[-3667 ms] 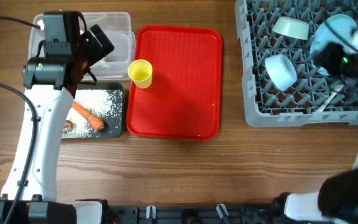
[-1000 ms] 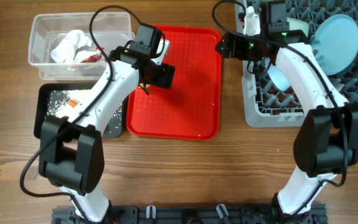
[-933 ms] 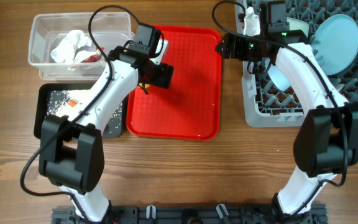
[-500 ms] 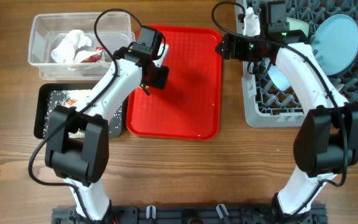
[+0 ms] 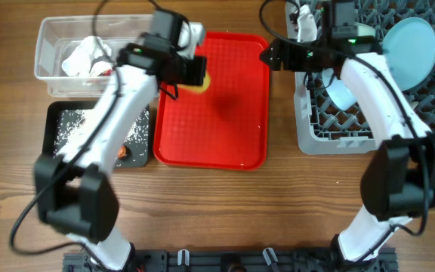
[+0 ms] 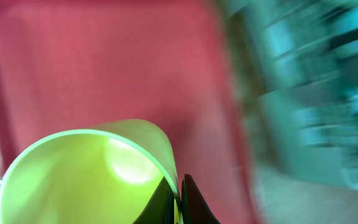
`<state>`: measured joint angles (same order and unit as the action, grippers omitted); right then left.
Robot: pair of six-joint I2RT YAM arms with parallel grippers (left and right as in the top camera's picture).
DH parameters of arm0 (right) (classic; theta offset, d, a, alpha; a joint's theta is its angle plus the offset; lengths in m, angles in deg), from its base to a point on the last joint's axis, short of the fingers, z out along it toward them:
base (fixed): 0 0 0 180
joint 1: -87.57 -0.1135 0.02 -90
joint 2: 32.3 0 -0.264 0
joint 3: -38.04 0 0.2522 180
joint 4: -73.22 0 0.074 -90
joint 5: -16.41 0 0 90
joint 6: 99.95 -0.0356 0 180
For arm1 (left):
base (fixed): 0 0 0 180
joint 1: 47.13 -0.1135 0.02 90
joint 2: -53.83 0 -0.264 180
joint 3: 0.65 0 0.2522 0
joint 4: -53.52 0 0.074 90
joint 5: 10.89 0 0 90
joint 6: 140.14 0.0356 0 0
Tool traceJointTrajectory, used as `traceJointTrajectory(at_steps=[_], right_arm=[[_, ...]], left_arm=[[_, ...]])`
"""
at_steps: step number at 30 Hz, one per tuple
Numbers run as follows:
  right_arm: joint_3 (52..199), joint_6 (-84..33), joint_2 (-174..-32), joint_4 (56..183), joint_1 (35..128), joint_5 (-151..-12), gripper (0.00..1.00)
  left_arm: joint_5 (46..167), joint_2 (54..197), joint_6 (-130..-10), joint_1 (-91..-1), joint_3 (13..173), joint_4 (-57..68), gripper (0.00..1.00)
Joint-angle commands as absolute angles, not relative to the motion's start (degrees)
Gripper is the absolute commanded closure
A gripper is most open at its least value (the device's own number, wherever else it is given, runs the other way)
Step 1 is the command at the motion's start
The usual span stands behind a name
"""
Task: Sort waste into correct bins and load items into the dishwasher rack
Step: 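Grasp the yellow cup with the left gripper and lift it, then pass the yellow cup from the left gripper to the right gripper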
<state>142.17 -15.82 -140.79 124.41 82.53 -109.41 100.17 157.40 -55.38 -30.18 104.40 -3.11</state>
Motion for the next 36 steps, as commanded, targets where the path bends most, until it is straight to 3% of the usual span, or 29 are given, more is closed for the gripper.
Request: traceJointTrajectory(at_steps=[1, 6, 10, 13, 20, 36], right_arm=[[142.35, -8.15, -136.94, 124.65, 85.72, -126.80, 0.18], [142.33, -1.48, -136.96, 123.39, 86.79, -148.22, 0.18], [142.17, 0.55, -136.98, 120.96, 84.02, -153.10, 0.18], [142.17, -0.15, -136.98, 116.74, 81.11, -156.92, 0.18], [142.17, -14.03, -136.98, 100.37, 75.47, -156.57, 0.18], [142.17, -14.42, -136.98, 99.54, 73.92, -149.40, 0.22]], left_arm=[[126.73, 154.45, -58.35, -36.65, 105.80, -2.04, 0.96], [146.51, 154.45, -58.37, -43.49, 105.80, -0.22, 0.96], [155.56, 154.45, -58.76, -43.82, 105.78, 4.85, 0.96], [156.45, 154.45, -60.27, -43.21, 105.78, 8.50, 0.96], [157.72, 154.47, -60.27, -41.74, 105.78, 12.63, 0.96], [160.32, 154.47, -66.06, -40.58, 105.78, 22.29, 0.96]])
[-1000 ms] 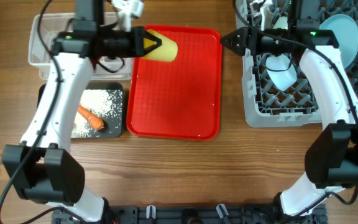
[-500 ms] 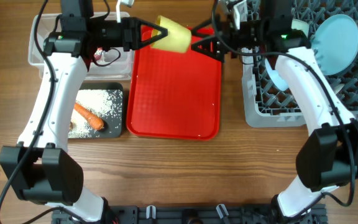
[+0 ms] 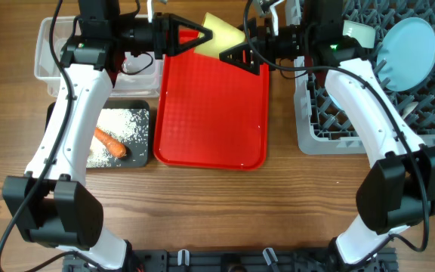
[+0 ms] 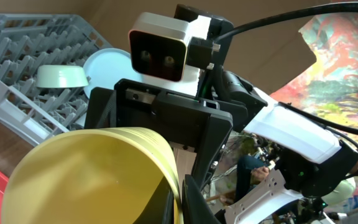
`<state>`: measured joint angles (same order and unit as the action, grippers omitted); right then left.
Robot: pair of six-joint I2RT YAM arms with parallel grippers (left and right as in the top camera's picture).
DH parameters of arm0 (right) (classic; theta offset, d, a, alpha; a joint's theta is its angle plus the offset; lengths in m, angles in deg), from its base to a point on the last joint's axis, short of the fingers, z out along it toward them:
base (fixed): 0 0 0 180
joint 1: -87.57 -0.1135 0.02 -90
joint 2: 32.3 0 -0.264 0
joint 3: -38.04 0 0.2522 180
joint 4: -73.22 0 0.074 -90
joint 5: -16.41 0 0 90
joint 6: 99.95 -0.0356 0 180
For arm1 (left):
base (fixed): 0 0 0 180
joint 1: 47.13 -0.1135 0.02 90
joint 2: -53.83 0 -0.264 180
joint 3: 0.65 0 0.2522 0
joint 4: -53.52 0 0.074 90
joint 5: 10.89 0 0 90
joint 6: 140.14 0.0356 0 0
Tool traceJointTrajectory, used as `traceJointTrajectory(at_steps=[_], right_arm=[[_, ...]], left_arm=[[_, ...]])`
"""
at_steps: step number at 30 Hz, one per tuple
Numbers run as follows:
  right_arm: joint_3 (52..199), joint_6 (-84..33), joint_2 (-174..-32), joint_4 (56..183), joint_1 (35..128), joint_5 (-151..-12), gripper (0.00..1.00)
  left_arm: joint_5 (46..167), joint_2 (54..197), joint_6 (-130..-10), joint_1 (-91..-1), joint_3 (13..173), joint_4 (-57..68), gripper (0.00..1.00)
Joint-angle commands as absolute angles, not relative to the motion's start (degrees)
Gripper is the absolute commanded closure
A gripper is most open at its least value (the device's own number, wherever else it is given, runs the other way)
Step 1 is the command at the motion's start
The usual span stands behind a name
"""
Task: Sort waste into correct bins and load items into the dishwasher rack
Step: 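Pass the yellow cup from the left gripper to the right gripper, then carry the yellow cup into the dish rack with the right gripper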
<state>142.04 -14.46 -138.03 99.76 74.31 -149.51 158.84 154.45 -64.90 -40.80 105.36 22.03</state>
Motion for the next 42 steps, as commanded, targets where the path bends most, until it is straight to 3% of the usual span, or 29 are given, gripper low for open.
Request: traceJointTrajectory(at_steps=[1, 5, 17, 21, 25, 35, 38, 39, 42], right_arm=[[142.17, -14.42, -136.98, 99.39, 73.94, -149.40, 0.24], [142.17, -14.66, -136.98, 97.42, 74.38, -149.45, 0.28], [142.17, -19.12, -136.98, 90.41, 74.95, -151.44, 0.28], [142.17, -19.14, -136.98, 89.05, 74.95, -151.61, 0.19], [142.17, -19.14, -136.98, 88.50, 75.05, -151.61, 0.18], [142.17, -19.12, -136.98, 88.53, 76.45, -151.65, 0.47], [142.17, -19.10, -136.98, 88.53, 77.59, -152.83, 0.50], [142.17, -19.12, -136.98, 88.55, 77.98, -153.36, 0.50], [142.17, -19.12, -136.98, 88.74, 78.97, -153.36, 0.50]], left_arm=[[160.32, 154.47, -66.06, -40.61, 105.78, 22.18, 0.96], [160.30, 154.47, -66.04, -40.58, 105.78, 21.98, 0.96], [160.06, 154.51, -66.04, -40.58, 105.75, 21.92, 0.96], [160.06, 154.51, -66.04, -40.58, 105.75, 21.35, 0.96], [159.93, 154.51, -66.00, -40.58, 105.75, 21.33, 0.96], [158.97, 154.56, -65.95, -40.58, 105.75, 20.91, 0.95], [158.95, 154.56, -65.76, -40.58, 105.75, 20.89, 0.82], [158.90, 154.56, -65.58, -40.58, 105.75, 20.89, 0.70], [158.09, 154.56, -65.60, -40.58, 105.75, 20.89, 0.58]])
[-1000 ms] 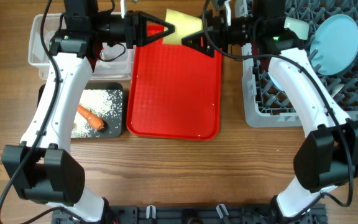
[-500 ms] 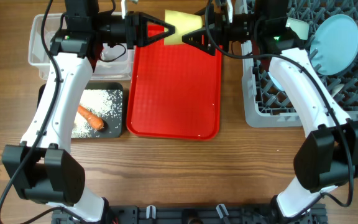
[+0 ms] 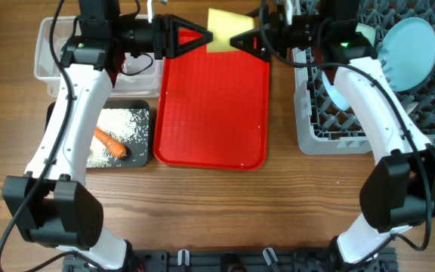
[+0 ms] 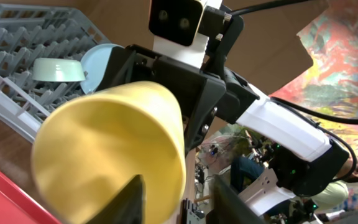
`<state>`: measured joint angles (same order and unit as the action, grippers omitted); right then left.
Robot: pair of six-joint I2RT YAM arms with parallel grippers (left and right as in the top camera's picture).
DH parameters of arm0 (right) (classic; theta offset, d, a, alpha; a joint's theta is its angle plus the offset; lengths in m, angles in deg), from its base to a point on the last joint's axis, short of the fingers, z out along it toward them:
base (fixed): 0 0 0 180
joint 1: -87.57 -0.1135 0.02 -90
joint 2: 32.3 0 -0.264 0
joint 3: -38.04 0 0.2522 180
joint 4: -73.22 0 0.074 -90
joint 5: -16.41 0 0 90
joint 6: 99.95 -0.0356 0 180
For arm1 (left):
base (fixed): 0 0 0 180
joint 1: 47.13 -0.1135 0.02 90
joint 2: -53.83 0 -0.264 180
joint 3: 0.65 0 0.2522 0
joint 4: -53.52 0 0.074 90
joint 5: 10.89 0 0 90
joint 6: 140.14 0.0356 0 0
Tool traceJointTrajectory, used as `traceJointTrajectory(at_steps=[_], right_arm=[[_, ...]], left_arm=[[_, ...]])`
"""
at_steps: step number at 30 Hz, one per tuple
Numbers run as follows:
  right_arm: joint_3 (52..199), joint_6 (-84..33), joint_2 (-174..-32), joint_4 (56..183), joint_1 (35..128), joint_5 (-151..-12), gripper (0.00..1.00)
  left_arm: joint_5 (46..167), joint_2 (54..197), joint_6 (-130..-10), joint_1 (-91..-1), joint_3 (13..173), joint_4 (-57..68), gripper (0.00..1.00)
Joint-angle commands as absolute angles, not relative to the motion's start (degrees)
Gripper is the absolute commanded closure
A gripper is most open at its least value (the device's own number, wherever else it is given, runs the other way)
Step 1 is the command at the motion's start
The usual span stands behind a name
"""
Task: Sort waste into correct bins and load items into the dishwasher rack
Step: 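Carry the yellow cup into the dish rack with the right gripper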
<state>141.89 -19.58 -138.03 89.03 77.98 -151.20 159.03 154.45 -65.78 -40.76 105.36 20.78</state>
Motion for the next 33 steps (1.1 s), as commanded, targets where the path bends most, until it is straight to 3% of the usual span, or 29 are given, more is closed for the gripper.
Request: traceJointTrajectory(at_steps=[1, 7, 10, 11, 13, 22, 33], right_arm=[[142.17, -19.10, -136.98, 88.83, 79.38, -153.36, 0.50], [142.17, -16.93, -136.98, 96.26, 83.73, -148.86, 0.50], [142.17, -14.09, -136.96, 104.92, 86.94, -142.47, 0.50], [142.17, -13.11, -136.94, 108.15, 88.10, -139.57, 0.50], [142.19, -11.18, -136.24, 115.34, 90.38, -131.55, 0.50], [146.19, -10.16, -126.52, 136.76, 96.91, -101.38, 0.50], [148.71, -19.93, -122.95, 159.17, 103.69, -74.41, 0.49]], left_arm=[[158.09, 154.56, -65.60, -40.58, 105.75, 20.89, 0.57], [156.93, 154.56, -65.60, -40.58, 105.75, 20.63, 0.53], [151.71, 154.56, -65.60, -40.58, 105.75, 18.05, 0.46], [149.33, 154.56, -65.60, -40.58, 105.75, 17.09, 0.37], [141.39, 154.56, -65.60, -40.58, 105.75, 14.73, 0.00], [126.93, 154.56, -65.60, -40.58, 105.75, 12.45, 0.00], [126.36, 154.56, -65.60, -40.58, 105.75, 12.47, 0.00]])
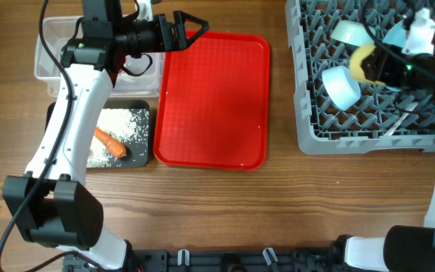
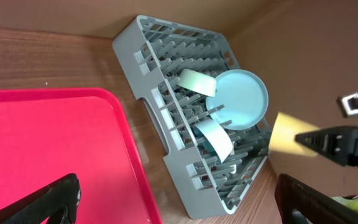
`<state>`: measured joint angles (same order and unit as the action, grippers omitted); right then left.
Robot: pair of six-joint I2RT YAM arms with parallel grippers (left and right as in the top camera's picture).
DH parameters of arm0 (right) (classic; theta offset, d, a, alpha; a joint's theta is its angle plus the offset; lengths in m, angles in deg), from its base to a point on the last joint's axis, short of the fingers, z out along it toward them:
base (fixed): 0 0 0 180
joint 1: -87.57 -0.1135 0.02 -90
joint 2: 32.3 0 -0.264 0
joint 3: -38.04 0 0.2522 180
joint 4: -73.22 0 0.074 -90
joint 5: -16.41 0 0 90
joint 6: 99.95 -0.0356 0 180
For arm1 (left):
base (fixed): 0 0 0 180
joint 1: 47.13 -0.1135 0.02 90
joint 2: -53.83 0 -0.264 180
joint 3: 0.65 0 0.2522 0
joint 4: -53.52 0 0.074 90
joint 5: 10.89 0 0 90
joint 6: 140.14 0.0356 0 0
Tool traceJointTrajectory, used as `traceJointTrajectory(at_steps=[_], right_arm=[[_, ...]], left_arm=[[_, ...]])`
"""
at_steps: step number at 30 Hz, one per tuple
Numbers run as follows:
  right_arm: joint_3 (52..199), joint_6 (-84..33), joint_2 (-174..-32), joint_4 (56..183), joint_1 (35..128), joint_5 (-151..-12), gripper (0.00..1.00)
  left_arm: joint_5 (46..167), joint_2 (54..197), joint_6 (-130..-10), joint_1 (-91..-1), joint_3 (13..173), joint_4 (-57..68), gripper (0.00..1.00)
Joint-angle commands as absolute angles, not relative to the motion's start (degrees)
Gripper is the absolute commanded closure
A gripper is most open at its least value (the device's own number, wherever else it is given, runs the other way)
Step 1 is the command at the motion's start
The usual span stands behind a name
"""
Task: Sort waste into correct bins and load items into the dishwasher rack
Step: 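Carry the yellow cup into the dish rack with the right gripper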
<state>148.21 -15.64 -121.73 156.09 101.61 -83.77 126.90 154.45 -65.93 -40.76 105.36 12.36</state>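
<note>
A yellow cup hangs over the grey dishwasher rack, with my right gripper shut on it. From the left wrist the cup shows past the rack's far side, pinched by the right gripper. My left gripper stands open and empty at the far left corner of the red tray; its fingers frame the tray.
In the rack stand a pale green bowl, a light blue plate and a light blue cup. A clear bin with white waste sits far left. A black bin holds rice and a carrot.
My right gripper has moved right with the yellow cup, from the tray's far edge to over the rack. The left gripper stays open at the tray's far left corner.
My left gripper was shut on the yellow cup over the tray. Then it held the cup up at the tray's far edge, facing the right gripper. Then the left was open and the right held the cup. Now the cup is over the rack.
</note>
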Motion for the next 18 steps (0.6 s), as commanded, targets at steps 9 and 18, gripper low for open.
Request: traceJointTrajectory(at_steps=[9, 18], right_arm=[[147.79, -20.43, -129.09, 162.88, 108.19, -69.23, 0.51], [147.79, -20.43, -139.35, 161.57, 108.23, -68.40, 0.51]], left_arm=[[126.36, 154.56, -65.60, -40.58, 105.75, 12.45, 0.00], [126.36, 154.56, -65.60, -40.58, 105.75, 12.45, 0.00]])
